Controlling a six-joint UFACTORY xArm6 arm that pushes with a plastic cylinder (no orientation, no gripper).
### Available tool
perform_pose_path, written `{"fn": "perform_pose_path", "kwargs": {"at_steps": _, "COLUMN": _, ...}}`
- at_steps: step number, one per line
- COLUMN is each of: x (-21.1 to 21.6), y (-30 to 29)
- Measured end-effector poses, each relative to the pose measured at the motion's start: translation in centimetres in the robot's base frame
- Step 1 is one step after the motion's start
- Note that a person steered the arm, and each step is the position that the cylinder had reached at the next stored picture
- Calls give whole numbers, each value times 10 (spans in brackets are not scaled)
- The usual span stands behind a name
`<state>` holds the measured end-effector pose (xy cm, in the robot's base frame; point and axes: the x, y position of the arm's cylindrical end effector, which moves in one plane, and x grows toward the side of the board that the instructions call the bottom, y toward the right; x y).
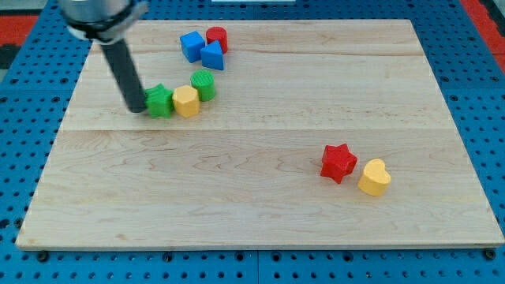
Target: Slide the hexagon diagonally to the red star
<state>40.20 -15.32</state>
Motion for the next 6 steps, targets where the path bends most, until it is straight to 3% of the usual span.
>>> {"fn": "perform_pose_path", "kwargs": {"at_steps": 1, "x": 11, "y": -27}}
{"fn": "perform_pose_path", "kwargs": {"at_steps": 2, "x": 10, "y": -106}}
{"fn": "perform_pose_path", "kwargs": {"at_steps": 3, "x": -27, "y": -91}}
{"fn": "perform_pose_path", "kwargs": {"at_steps": 6, "x": -15, "y": 134}}
